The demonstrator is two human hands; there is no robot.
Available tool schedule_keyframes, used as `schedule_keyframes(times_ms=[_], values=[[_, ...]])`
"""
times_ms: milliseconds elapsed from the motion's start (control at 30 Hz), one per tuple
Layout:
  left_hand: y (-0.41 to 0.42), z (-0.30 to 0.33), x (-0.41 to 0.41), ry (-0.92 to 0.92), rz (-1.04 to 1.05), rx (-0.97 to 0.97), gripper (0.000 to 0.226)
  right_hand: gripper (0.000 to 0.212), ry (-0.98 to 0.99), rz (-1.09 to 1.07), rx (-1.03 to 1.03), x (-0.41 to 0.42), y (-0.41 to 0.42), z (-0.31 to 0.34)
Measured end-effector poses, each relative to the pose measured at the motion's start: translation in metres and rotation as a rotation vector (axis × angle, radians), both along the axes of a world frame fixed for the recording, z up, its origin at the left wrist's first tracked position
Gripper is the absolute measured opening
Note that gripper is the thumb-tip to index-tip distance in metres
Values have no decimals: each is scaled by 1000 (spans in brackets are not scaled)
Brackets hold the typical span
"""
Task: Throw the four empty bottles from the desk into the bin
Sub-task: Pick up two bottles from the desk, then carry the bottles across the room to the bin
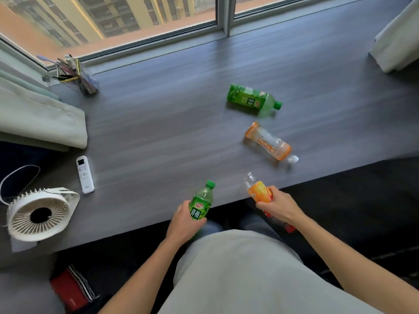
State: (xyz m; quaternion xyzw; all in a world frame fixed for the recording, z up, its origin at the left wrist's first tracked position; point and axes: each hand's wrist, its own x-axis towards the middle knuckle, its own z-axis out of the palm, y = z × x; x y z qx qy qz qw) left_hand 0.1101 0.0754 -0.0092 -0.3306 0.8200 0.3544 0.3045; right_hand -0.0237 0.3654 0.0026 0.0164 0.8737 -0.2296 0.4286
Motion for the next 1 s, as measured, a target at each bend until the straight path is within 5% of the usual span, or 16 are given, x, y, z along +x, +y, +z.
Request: schedule_keyframes(times_ms=[400, 733, 1000], values=[[19, -11, -35, -90, -705, 53, 65, 44, -77, -667, 82, 146, 78, -6], [187, -6, -114, -33, -1210, 87, 64, 31, -156, -1439, 45, 318, 133, -20], [323, -12, -127, -57, -1369, 26, 58, 37, -203, -1701, -28, 368, 205, -32]])
